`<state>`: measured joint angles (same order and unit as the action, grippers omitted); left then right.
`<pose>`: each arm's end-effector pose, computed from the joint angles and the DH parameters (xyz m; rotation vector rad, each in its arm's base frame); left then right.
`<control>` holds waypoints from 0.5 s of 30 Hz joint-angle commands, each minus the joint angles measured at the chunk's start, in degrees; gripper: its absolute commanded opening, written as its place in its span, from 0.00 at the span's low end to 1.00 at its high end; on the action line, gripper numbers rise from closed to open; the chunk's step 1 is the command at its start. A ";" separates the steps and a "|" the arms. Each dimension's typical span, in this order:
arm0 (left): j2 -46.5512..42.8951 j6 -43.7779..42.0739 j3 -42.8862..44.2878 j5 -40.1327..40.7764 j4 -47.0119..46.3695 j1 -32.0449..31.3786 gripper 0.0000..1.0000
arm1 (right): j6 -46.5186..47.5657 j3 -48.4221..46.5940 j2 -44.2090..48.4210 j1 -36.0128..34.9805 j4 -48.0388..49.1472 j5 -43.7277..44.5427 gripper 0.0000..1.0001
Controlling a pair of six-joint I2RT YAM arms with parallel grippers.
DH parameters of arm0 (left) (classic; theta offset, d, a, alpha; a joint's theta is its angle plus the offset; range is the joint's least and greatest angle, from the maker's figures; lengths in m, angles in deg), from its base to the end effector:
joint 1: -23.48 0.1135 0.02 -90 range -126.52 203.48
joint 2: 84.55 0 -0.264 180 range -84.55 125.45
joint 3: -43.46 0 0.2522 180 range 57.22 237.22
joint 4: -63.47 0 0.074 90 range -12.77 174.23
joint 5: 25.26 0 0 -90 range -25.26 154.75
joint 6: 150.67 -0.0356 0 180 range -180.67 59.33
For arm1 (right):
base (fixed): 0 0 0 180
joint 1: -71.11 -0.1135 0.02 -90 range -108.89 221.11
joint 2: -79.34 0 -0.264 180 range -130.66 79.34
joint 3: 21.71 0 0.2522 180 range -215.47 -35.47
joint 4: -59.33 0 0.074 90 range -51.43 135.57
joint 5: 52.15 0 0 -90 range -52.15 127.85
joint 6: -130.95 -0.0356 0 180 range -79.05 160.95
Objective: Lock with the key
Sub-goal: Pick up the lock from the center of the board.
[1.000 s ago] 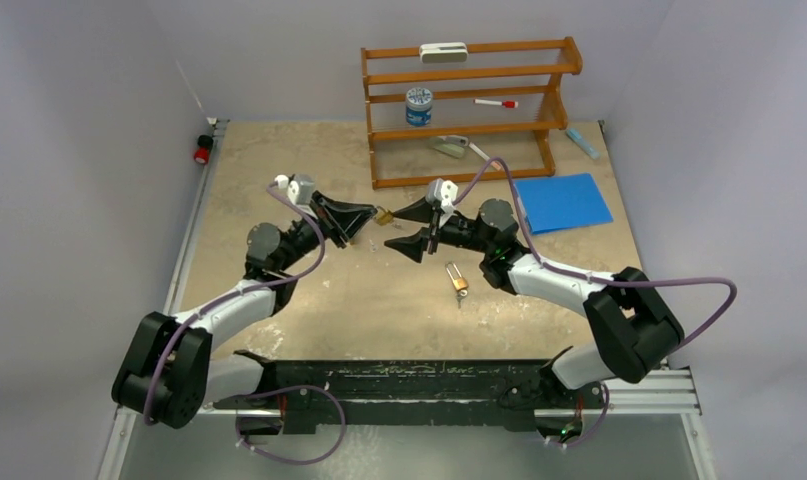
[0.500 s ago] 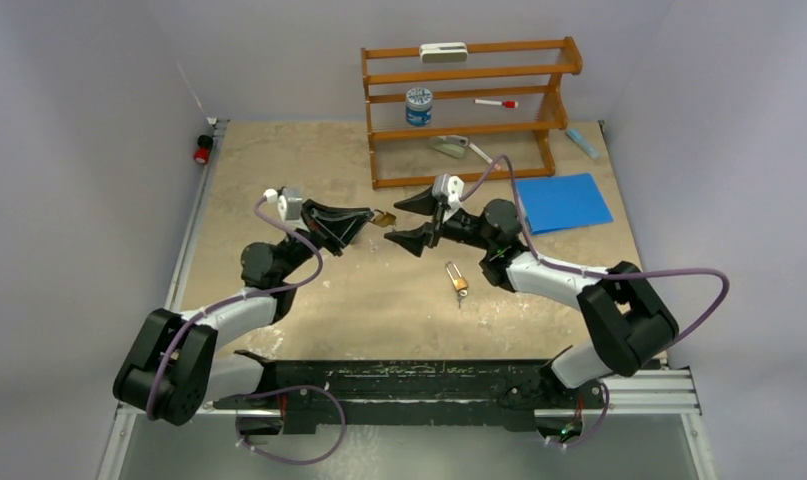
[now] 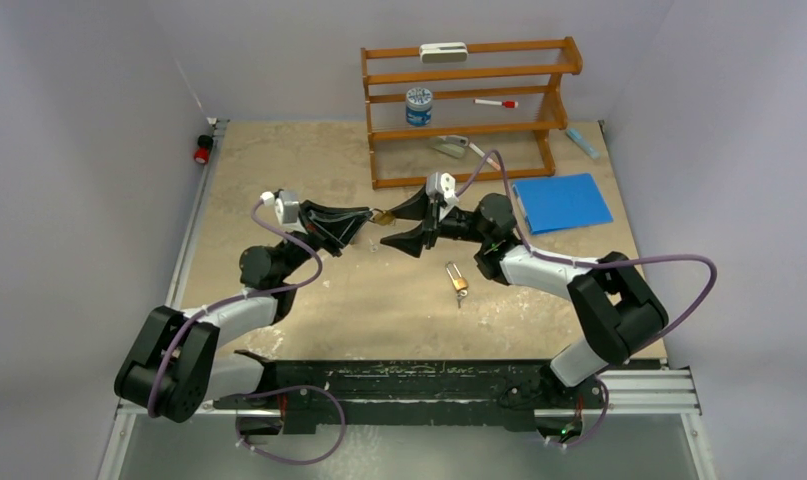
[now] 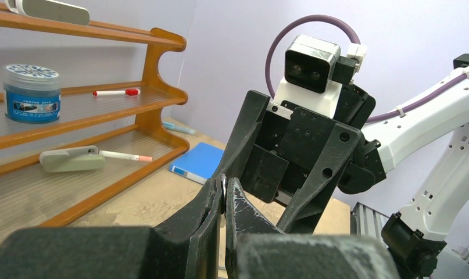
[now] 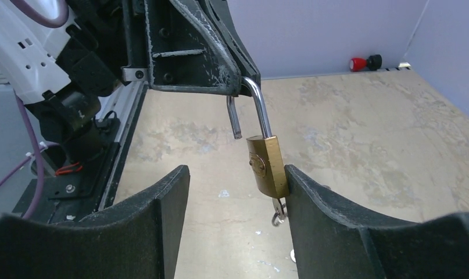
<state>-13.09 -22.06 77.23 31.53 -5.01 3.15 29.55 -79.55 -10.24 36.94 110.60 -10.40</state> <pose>0.2040 -0.0964 0.2627 0.3855 1.1488 -1.2076 0.2537 0.2043 0.2775 -1.0013 1.0456 1.1752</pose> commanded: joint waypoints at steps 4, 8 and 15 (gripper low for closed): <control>-0.01 0.92 0.20 0.86 -5.48 0.12 0.00 | -1.52 -2.51 0.35 0.14 4.47 -3.23 0.60; -0.18 1.04 0.03 0.87 -5.43 0.12 0.00 | -2.24 -2.67 -0.24 0.16 5.79 -3.43 0.57; 0.28 1.20 -0.32 0.87 -5.76 0.12 0.00 | -4.99 -3.39 -1.62 0.18 8.38 -4.14 0.45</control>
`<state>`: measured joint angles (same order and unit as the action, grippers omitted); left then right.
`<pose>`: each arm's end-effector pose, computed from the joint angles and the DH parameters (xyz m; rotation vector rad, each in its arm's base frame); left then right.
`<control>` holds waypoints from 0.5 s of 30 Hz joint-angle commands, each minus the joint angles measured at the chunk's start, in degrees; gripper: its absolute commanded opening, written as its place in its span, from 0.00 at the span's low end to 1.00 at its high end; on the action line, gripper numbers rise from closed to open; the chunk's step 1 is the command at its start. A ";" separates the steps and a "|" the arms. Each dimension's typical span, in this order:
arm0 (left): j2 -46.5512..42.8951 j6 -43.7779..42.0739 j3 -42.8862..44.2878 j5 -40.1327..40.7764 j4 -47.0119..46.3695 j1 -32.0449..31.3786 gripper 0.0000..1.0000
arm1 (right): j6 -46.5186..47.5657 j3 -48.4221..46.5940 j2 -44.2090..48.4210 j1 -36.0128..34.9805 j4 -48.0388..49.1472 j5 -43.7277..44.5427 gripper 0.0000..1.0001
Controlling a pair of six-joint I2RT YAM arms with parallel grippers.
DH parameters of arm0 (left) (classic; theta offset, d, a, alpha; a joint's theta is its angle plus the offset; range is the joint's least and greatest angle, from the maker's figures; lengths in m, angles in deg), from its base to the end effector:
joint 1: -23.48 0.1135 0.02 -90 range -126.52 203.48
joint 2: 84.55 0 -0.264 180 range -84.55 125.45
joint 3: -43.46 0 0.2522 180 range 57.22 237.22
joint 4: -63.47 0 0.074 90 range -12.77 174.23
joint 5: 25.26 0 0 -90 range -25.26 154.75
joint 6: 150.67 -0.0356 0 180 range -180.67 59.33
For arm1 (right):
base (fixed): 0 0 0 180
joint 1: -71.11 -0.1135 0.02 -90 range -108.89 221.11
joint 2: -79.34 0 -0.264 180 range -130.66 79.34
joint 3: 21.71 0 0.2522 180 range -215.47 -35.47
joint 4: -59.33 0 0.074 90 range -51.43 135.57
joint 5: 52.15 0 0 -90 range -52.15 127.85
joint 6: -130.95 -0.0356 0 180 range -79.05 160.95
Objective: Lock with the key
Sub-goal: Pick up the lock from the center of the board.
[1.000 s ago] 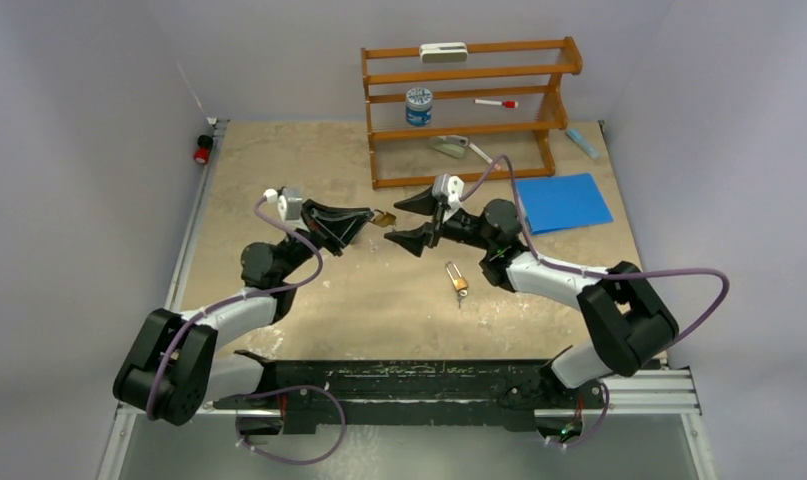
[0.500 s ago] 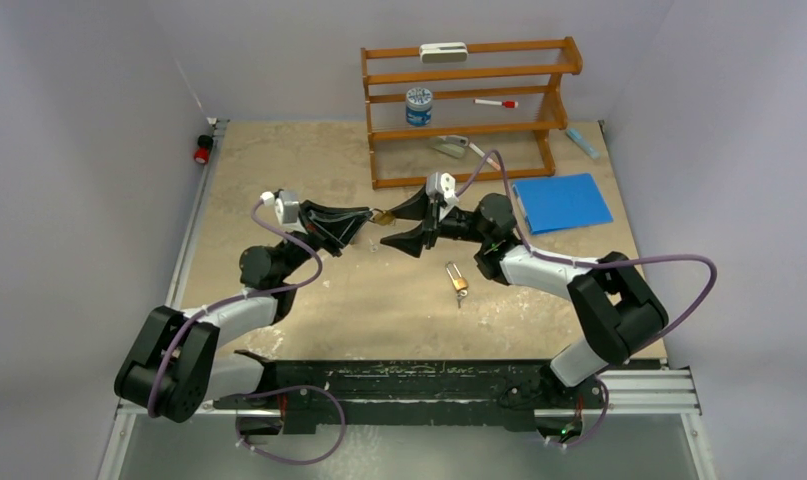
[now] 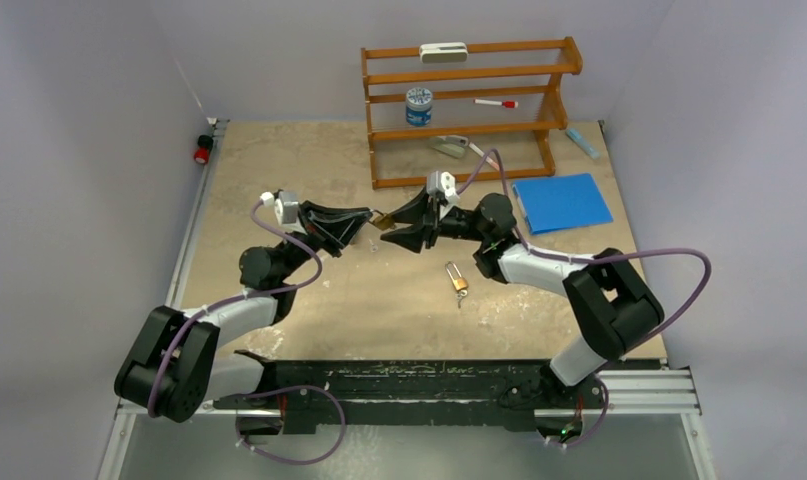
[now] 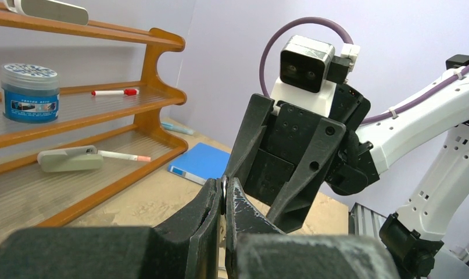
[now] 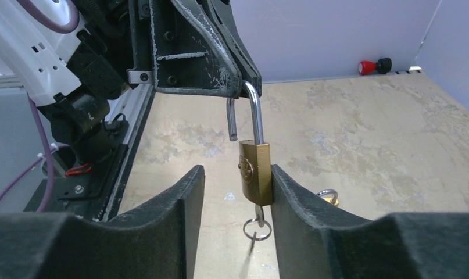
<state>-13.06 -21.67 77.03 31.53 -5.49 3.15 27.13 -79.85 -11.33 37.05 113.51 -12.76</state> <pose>0.2033 -0.0961 0.2624 0.3831 1.1464 -1.2130 0.2542 0.2051 0.2775 -1.0197 1.0207 1.2192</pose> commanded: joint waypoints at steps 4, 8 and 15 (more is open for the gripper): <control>1.13 1.37 0.04 0.25 -6.25 0.12 0.00 | -4.57 -5.01 -1.78 0.13 4.17 -3.64 0.18; 1.42 1.32 -0.03 -0.40 -6.16 0.21 0.00 | -7.80 -6.66 -2.84 0.50 4.80 -8.25 0.00; -3.43 -3.17 1.70 0.12 8.64 1.61 0.12 | -11.84 -4.82 -0.34 4.26 2.31 -14.81 0.00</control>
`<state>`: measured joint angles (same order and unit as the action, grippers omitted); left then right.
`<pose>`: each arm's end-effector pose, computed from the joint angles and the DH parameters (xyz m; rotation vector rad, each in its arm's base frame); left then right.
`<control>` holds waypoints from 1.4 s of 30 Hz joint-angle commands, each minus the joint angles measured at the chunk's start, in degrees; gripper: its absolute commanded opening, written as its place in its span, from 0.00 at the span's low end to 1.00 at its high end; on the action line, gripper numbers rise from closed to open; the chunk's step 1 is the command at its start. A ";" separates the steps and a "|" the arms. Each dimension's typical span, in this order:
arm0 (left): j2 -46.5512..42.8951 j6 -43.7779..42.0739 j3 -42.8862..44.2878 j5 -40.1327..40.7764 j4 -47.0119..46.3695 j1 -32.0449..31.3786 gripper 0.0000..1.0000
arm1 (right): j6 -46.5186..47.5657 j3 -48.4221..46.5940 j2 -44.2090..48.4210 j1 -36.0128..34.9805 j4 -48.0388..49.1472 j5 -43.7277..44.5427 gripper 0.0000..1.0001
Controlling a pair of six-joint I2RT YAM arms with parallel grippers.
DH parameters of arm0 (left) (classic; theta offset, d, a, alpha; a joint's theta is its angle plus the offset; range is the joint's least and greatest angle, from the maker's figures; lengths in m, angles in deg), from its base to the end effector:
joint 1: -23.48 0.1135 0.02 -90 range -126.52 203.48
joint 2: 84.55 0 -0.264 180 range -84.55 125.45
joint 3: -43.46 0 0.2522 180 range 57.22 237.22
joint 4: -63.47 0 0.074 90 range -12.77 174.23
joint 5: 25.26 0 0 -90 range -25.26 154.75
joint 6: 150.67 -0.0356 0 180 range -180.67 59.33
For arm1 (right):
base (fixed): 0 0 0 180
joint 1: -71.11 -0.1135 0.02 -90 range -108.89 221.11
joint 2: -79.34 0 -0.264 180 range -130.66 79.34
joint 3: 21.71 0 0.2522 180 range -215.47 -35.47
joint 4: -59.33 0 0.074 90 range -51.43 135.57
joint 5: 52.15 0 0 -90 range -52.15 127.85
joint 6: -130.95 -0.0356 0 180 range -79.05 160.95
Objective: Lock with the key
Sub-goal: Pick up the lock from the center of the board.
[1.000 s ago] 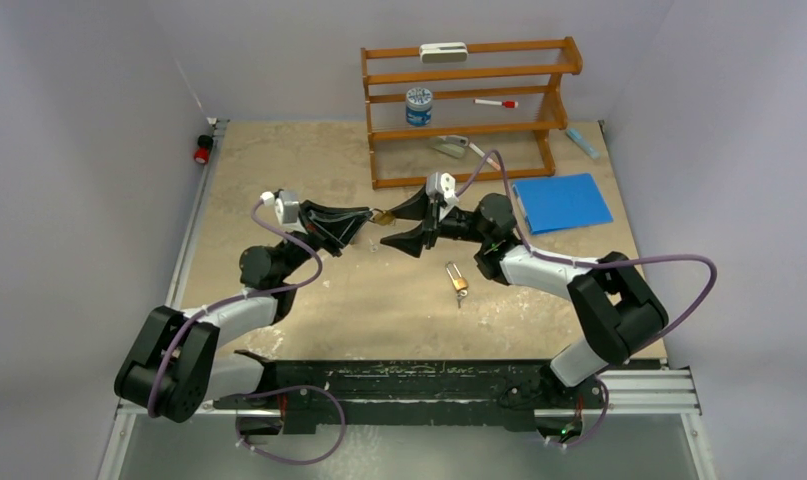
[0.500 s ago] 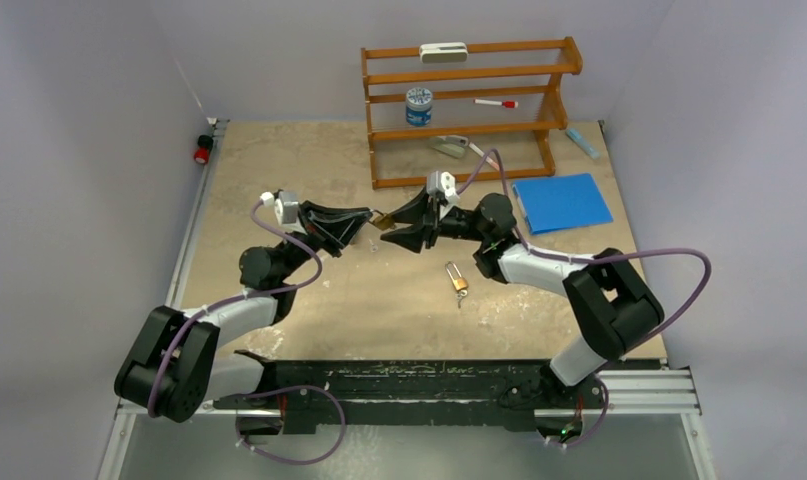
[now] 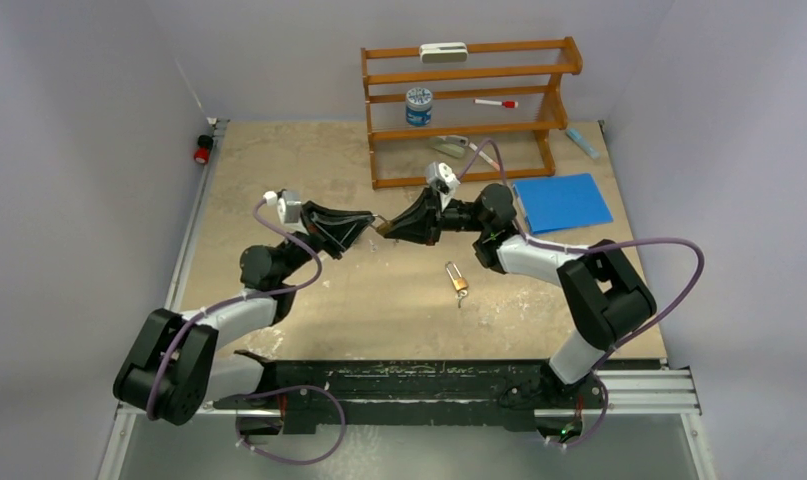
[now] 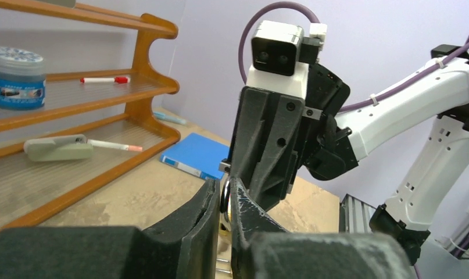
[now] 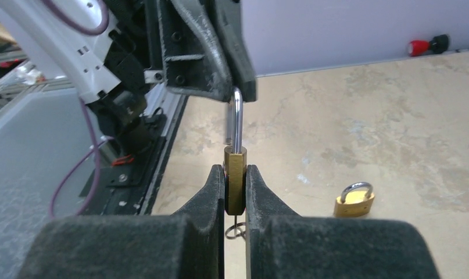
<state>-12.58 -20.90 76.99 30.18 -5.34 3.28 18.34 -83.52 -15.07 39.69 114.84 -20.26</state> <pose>0.2042 -0.0966 0.2600 0.3947 1.1653 -1.2343 0.2729 0.2021 0.2770 -1.0533 1.0768 1.3624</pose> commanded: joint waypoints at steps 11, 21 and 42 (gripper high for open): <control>-10.09 -7.99 1.68 -2.30 13.66 2.19 0.32 | 2.98 -8.14 3.63 2.45 -19.15 -13.87 0.00; -2.18 1.75 1.36 -11.32 -7.09 2.47 0.44 | -8.81 -10.57 1.55 4.13 -9.06 -18.53 0.00; 5.57 6.73 7.11 -12.65 -16.69 2.36 0.45 | -8.69 -11.31 0.76 4.61 -9.81 -15.71 0.00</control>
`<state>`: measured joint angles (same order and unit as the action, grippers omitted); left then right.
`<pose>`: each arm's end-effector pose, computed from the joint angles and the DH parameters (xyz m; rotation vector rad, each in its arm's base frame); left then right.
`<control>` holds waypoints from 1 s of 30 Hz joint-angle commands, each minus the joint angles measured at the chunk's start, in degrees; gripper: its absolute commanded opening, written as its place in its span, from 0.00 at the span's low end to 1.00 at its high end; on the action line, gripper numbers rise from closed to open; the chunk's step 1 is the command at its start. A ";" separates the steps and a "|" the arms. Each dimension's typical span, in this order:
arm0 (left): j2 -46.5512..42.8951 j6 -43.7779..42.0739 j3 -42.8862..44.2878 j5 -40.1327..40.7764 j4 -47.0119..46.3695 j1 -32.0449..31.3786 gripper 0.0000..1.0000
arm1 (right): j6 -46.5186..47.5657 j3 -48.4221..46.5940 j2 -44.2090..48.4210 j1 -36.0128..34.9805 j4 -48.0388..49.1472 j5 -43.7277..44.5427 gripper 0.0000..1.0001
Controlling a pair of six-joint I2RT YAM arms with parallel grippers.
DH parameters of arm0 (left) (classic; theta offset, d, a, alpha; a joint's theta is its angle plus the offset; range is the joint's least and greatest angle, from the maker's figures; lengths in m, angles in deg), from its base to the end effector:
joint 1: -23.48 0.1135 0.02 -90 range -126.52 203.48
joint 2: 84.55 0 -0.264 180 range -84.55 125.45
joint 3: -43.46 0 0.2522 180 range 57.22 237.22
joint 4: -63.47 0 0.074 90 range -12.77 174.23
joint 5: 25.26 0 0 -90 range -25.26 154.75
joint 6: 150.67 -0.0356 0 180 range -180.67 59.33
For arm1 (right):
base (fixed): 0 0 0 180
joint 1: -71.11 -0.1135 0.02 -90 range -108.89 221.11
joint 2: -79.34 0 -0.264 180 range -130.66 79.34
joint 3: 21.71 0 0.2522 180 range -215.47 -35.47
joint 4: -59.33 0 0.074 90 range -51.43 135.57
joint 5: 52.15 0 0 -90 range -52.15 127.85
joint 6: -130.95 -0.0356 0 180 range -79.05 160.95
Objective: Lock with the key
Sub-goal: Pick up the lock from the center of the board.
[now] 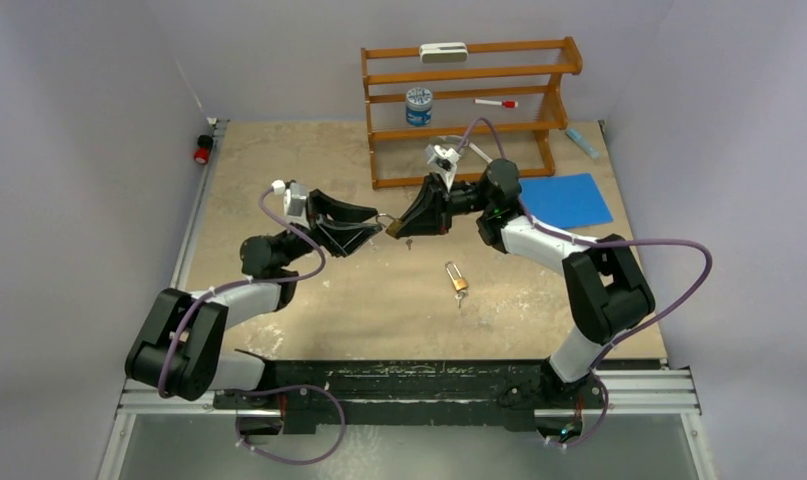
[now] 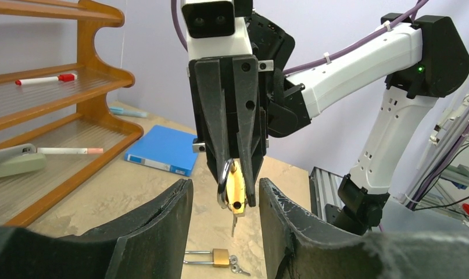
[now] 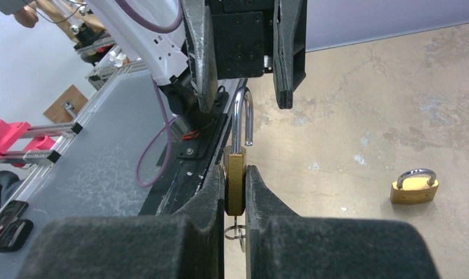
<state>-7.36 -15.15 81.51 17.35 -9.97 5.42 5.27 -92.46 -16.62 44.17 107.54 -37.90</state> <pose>0.2183 -0.0987 0.2670 0.5673 1.1640 -1.3647 0.2980 0.1901 0.3010 -1.2151 1.2053 1.6080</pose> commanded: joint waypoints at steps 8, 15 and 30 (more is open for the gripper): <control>2.48 2.24 4.42 -0.66 -12.11 0.14 0.28 | 8.84 -2.52 4.14 0.04 -8.16 2.71 0.00; 2.42 2.28 4.17 -1.01 -12.07 0.14 0.32 | 21.91 -1.39 9.03 -0.12 -19.17 10.53 0.00; 4.67 0.66 7.46 -1.16 -12.03 -0.31 0.32 | 29.99 8.70 12.21 -0.66 -2.48 25.02 0.00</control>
<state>-3.38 -13.54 86.19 16.71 -10.04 5.35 32.99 -85.88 -4.97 43.76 92.92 -19.27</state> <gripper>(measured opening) 0.322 0.079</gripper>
